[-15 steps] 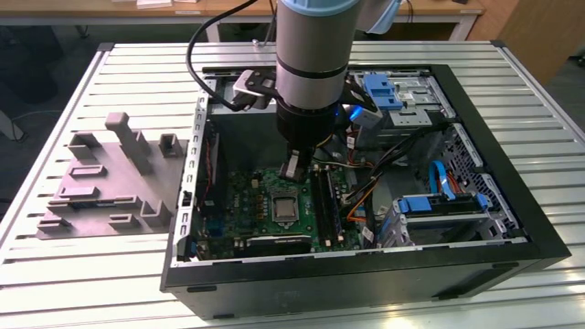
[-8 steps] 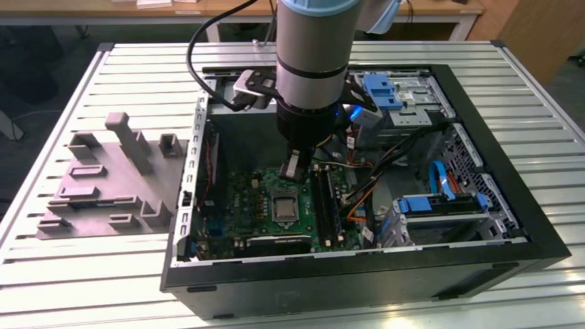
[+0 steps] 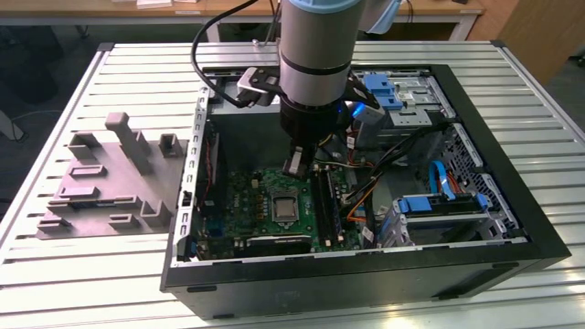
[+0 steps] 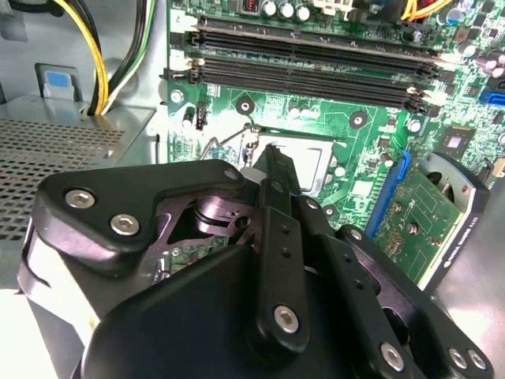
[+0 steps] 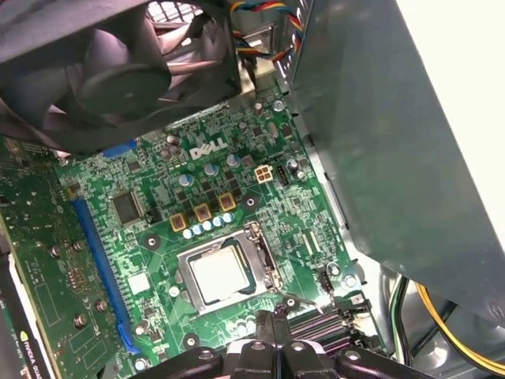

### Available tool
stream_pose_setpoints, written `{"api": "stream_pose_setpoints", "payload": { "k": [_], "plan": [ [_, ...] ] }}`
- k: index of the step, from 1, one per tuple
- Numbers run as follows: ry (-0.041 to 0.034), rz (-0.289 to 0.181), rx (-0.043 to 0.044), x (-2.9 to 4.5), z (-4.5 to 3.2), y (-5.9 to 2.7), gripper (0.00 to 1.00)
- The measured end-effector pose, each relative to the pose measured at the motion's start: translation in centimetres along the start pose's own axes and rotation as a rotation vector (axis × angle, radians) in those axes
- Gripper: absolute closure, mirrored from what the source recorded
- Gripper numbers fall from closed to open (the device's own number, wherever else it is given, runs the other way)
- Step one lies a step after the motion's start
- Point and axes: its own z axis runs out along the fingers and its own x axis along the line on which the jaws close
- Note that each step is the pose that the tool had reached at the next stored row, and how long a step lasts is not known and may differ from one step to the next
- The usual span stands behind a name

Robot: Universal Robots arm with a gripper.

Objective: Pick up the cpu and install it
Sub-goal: 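Install the first cpu locking lever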

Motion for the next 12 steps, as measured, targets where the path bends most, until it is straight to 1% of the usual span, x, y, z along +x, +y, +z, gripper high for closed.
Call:
{"api": "stream_pose_setpoints", "payload": {
  "k": [4,12],
  "plan": [
    [0.0000,0.000,0.0000,-0.29,0.01,-0.27,0.89],
    [-0.0002,0.000,0.0000,-1.08,0.04,-0.46,0.89]
  ]
}}
